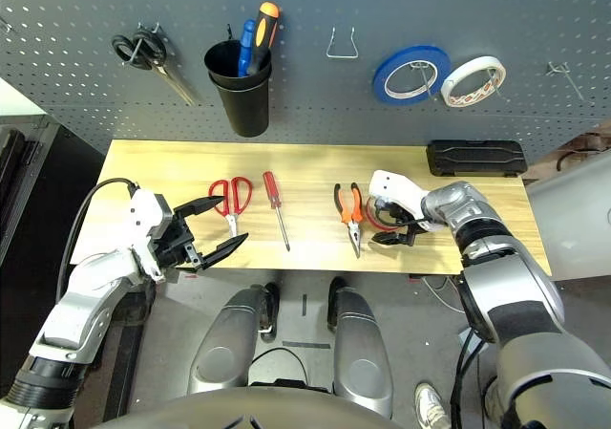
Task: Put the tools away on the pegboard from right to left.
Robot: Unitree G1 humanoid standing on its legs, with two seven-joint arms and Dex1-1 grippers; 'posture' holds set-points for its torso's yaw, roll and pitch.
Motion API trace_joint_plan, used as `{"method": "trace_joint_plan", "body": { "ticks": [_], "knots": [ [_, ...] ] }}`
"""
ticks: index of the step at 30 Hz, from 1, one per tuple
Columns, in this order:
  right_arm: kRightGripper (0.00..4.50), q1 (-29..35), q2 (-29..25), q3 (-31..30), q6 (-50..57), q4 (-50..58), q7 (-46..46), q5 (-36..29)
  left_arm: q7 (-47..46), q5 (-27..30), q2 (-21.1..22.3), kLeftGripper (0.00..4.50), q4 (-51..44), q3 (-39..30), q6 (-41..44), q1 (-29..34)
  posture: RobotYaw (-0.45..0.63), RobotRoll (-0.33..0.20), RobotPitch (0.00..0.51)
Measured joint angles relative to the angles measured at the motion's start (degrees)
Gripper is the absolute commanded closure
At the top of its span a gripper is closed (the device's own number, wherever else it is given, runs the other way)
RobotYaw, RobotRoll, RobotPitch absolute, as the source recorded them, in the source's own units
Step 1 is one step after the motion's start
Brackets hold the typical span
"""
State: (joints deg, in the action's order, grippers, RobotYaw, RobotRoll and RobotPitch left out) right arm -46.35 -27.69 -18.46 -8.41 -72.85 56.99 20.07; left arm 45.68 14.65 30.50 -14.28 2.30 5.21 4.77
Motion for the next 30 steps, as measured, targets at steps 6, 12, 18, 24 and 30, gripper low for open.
{"method": "trace_joint_plan", "body": {
  "ticks": [6,12,18,24,30],
  "knots": [
    [0.95,-0.38,0.64,-0.99,1.12,-0.58,-3.7,1.87,-0.47,0.15,0.06,0.0,-0.84,-0.17,0.93,0.05,0.32,0.0,0.305],
    [3.26,-0.3,0.62,-0.55,2.38,-0.8,-5.23,1.94,-0.53,0.16,0.06,0.0,-0.84,-0.17,1.18,-0.13,0.31,0.0,0.298],
    [4.45,0.43,-0.02,1.13,2.39,-1.01,-6.14,1.37,-0.5,0.2,0.04,0.0,-0.83,-0.13,1.2,-1.58,0.3,0.0,0.291],
    [4.45,1.91,-1.32,3.8,2.16,-0.85,-6.72,-0.48,-0.22,0.03,0.02,0.0,-0.76,0.4,1.05,-2.35,0.3,0.0,0.288],
    [4.45,5.4,-4.25,8.46,0.62,1.97,-7.52,-4.91,1.48,-0.25,0.1,0.0,-1.37,2.32,-0.2,-2.44,0.29,0.0,0.285]
  ]
}}
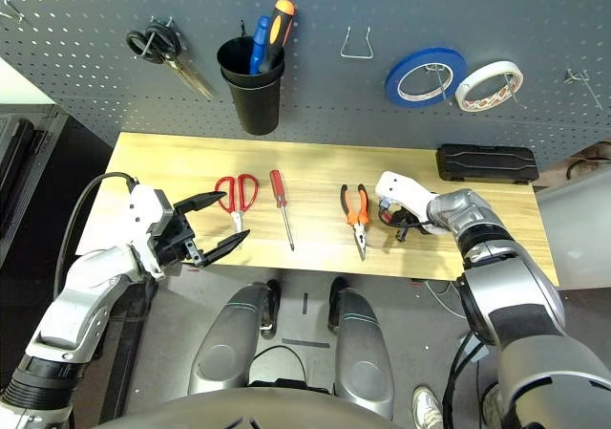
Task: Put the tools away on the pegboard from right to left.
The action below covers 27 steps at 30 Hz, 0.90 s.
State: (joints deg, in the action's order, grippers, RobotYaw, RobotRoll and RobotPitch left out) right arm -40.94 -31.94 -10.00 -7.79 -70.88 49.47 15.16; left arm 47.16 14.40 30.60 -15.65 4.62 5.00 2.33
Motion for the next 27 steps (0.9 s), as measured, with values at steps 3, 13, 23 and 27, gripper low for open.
{"method": "trace_joint_plan", "body": {
  "ticks": [3,13,23,27],
  "knots": [
    [4.45,3.68,-1.3,3.01,-3.11,3.01,-3.57,-2.34,1.09,0.34,-0.14,0.0,-3.5,1.37,-0.44,-0.22,0.29,0.0,0.283],
    [4.45,17.71,-2.21,9.74,-13.5,12.77,-25.9,-5.1,2.14,3.52,-1.72,0.0,-9.89,4.06,-0.5,-7.01,0.27,0.0,0.272],
    [4.45,22.34,-5.65,12.02,-22.7,14.59,-40.64,-4.67,2.83,6.2,-4.3,0.0,-10.58,5.38,-1.18,-12.47,0.24,0.0,0.261],
    [4.45,22.97,-8.61,13.36,-28.67,12.72,-44.94,-4.57,1.24,8.56,-6.91,0.0,-11.14,5.44,0.19,-14.26,0.23,0.0,0.26]
  ]
}}
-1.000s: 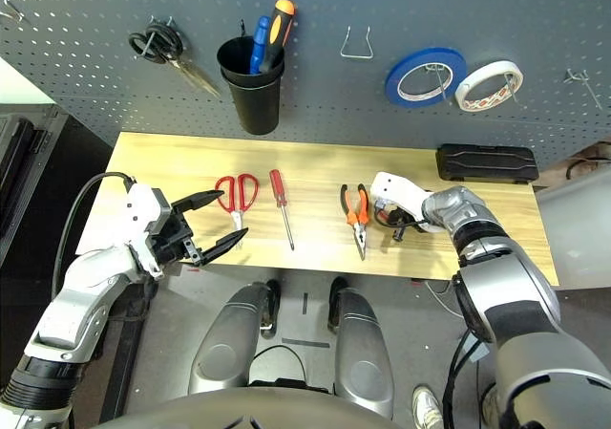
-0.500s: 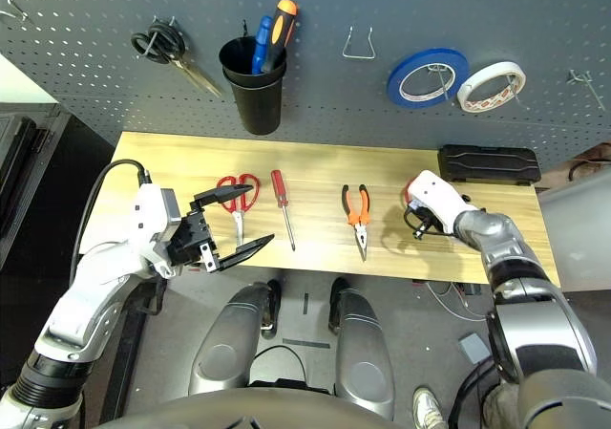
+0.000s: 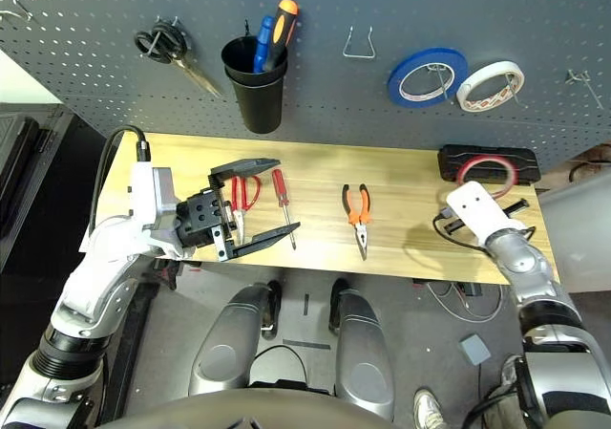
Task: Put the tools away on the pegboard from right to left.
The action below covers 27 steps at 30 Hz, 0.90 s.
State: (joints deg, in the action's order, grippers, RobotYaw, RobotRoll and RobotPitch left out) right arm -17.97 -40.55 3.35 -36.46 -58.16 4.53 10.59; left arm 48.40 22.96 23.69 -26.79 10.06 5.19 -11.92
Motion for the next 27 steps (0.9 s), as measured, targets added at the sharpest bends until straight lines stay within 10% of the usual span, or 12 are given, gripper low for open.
{"method": "trace_joint_plan", "body": {
  "ticks": [27],
  "knots": [
    [4.45,-1.5,-9.35,1.95,-15.99,-4.98,-11.36,2.62,-5.09,6.89,-2.8,0.0,-3.78,-1.0,7.1,-7.11,0.2,0.0,0.246]
  ]
}}
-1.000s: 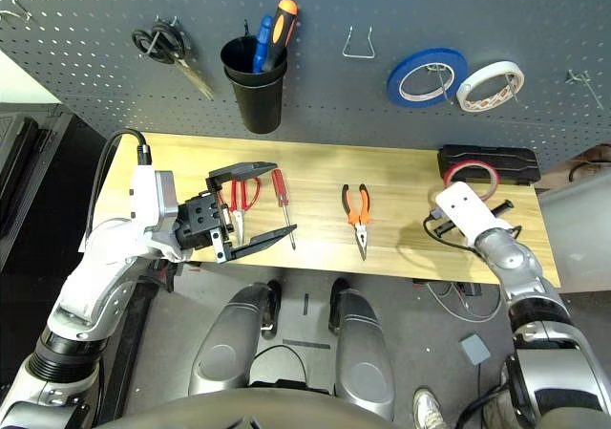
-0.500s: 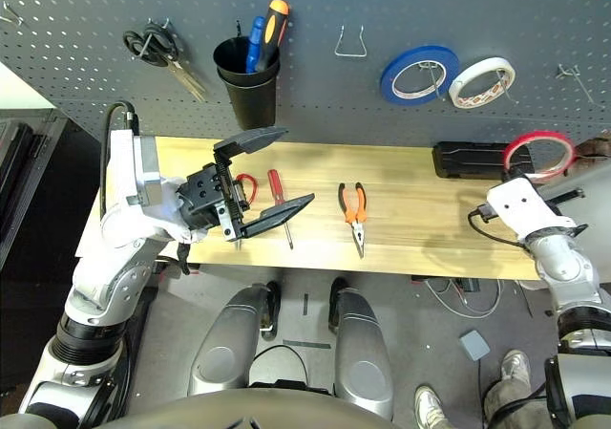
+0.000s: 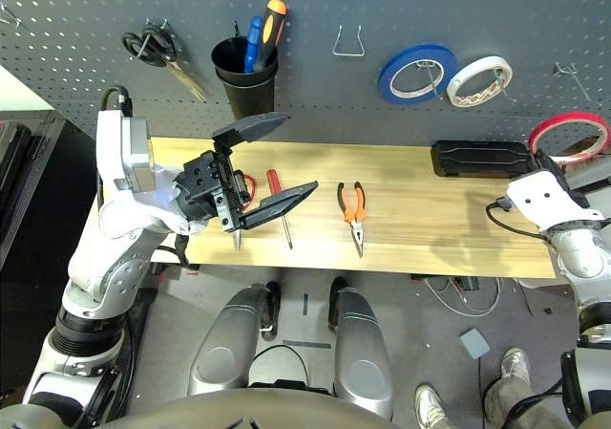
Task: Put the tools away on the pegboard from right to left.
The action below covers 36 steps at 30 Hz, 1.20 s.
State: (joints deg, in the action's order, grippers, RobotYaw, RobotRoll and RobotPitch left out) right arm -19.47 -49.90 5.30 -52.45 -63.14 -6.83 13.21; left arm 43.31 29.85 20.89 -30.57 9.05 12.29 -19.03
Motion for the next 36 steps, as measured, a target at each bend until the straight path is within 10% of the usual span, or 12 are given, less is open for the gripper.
{"method": "trace_joint_plan", "body": {
  "ticks": [22,36],
  "knots": [
    [4.45,-25.78,3.51,-1.15,21.58,-9.33,14.31,-1.46,0.68,-0.65,0.57,0.0,0.35,0.18,0.5,-0.43,0.2,0.0,0.251],
    [0.03,-18.39,5.55,-0.91,11.18,-7.68,8.02,-1.47,-0.6,-0.77,0.99,0.0,0.22,-0.1,1.55,-0.35,0.22,0.0,0.258]
  ]
}}
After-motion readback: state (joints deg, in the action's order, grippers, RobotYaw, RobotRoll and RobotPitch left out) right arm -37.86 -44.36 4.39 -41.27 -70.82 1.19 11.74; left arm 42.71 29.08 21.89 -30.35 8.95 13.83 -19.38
